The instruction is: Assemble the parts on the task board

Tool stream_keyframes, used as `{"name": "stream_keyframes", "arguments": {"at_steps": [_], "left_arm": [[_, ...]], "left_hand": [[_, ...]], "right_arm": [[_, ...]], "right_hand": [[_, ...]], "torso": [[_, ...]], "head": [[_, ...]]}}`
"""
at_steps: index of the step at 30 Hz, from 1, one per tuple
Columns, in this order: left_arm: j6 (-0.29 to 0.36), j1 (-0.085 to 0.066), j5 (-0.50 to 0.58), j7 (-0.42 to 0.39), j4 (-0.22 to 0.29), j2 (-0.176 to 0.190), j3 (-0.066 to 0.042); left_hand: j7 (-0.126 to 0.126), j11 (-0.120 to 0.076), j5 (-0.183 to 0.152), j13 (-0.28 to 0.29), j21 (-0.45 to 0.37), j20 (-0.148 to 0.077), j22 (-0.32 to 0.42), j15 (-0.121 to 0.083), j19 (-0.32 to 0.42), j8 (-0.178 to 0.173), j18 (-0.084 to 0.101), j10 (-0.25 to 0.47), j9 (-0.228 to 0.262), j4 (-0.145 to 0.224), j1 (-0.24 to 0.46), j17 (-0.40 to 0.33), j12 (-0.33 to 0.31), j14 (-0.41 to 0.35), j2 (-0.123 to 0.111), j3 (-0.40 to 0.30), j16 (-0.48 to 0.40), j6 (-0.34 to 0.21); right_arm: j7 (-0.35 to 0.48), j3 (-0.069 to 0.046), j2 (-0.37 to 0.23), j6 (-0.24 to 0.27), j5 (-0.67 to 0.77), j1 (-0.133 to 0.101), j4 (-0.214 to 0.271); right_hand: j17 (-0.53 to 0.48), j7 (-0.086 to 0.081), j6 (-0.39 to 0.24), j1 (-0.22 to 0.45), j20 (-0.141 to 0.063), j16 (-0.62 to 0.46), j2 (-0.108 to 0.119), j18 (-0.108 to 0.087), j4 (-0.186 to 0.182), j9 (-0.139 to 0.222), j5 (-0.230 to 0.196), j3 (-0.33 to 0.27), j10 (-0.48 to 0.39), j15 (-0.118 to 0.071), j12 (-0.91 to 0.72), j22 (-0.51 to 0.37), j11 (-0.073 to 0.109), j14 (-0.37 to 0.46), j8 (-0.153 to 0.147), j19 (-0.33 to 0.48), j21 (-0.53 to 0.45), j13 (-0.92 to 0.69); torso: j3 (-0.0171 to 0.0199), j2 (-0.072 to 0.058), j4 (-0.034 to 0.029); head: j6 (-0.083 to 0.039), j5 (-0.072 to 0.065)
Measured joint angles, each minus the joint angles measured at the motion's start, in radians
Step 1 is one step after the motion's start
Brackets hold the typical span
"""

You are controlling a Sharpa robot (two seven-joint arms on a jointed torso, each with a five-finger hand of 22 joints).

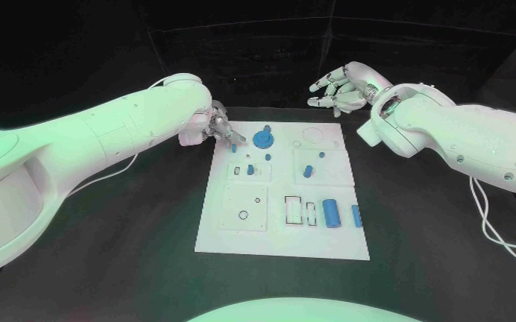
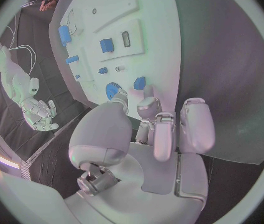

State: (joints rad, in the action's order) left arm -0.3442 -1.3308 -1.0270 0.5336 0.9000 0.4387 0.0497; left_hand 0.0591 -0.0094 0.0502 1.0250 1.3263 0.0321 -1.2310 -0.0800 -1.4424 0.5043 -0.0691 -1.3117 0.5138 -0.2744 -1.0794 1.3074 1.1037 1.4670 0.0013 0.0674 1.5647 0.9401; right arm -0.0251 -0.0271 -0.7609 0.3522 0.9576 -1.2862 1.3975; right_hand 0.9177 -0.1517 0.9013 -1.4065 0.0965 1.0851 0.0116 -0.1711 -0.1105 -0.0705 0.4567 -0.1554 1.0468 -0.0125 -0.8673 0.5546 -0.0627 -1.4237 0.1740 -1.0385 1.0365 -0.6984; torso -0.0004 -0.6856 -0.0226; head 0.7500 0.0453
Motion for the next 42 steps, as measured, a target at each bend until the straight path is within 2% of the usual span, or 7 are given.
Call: {"name": "stream_keyframes", "arguments": {"at_steps": [11,30,37,42], "left_arm": [[-0.009,0.0,-0.001,-0.002,-0.002,-0.001,0.0],[-0.03,0.0,-0.004,-0.002,-0.002,-0.005,0.0],[-0.03,0.0,-0.005,-0.007,-0.003,-0.006,0.001],[-0.03,0.0,-0.005,-0.012,-0.004,-0.006,0.001]], "left_hand": [[0.0,-0.003,0.0,0.0,0.004,-0.003,-0.004,0.0,-0.003,0.0,0.0,-0.003,-0.009,0.043,-0.091,0.0,0.0,0.0,0.025,0.007,0.0,0.007],[-0.003,-0.003,0.0,-0.001,0.007,-0.004,-0.011,0.0,-0.003,0.0,0.0,-0.003,-0.011,0.062,-0.114,0.0,0.0,0.0,0.038,0.004,0.0,0.016],[-0.004,-0.003,0.0,-0.001,0.007,-0.004,-0.011,0.0,-0.003,0.0,0.0,-0.003,-0.015,0.082,-0.15,0.0,0.0,0.0,0.084,-0.016,0.0,0.018],[-0.004,-0.011,0.0,-0.004,0.007,-0.004,-0.011,0.0,-0.003,-0.001,0.0,-0.003,-0.019,0.125,-0.204,0.0,0.0,0.0,0.128,-0.059,0.0,0.017]], "right_arm": [[0.0,0.0,0.001,-0.001,0.0,0.0,-0.001],[0.0,0.0,0.003,-0.005,0.0,0.0,-0.002],[0.0,0.0,0.002,-0.006,0.0,0.0,-0.001],[0.0,0.0,0.002,-0.006,0.0,0.0,-0.001]], "right_hand": [[0.0,0.0,0.0,0.0,0.0,0.0,0.0,0.0,0.0,0.0,0.0,0.0,0.0,0.0,0.0,0.0,0.0,0.0,0.0,0.0,-0.003,0.001],[0.0,0.0,0.0,0.0,0.0,0.0,0.0,0.0,0.0,0.0,0.0,0.0,0.0,0.0,0.0,0.0,0.0,0.0,0.0,0.0,-0.004,0.002],[0.0,0.0,0.0,0.0,0.0,0.0,0.0,0.0,0.0,0.0,0.0,0.0,0.0,0.0,0.0,0.0,0.0,0.0,0.0,0.0,-0.004,0.002],[0.0,0.0,0.0,0.0,0.0,0.0,0.0,0.0,0.0,0.0,0.0,0.0,0.0,0.0,0.0,0.0,0.0,0.0,0.0,0.0,-0.004,0.002]], "torso": [[0.0,0.0,-0.0007],[0.0001,0.0,-0.0008],[0.0001,0.0,-0.0006],[0.0001,0.0,-0.0001]], "head": [[0.003,-0.002],[0.007,-0.004],[0.009,-0.005],[0.012,-0.007]]}}
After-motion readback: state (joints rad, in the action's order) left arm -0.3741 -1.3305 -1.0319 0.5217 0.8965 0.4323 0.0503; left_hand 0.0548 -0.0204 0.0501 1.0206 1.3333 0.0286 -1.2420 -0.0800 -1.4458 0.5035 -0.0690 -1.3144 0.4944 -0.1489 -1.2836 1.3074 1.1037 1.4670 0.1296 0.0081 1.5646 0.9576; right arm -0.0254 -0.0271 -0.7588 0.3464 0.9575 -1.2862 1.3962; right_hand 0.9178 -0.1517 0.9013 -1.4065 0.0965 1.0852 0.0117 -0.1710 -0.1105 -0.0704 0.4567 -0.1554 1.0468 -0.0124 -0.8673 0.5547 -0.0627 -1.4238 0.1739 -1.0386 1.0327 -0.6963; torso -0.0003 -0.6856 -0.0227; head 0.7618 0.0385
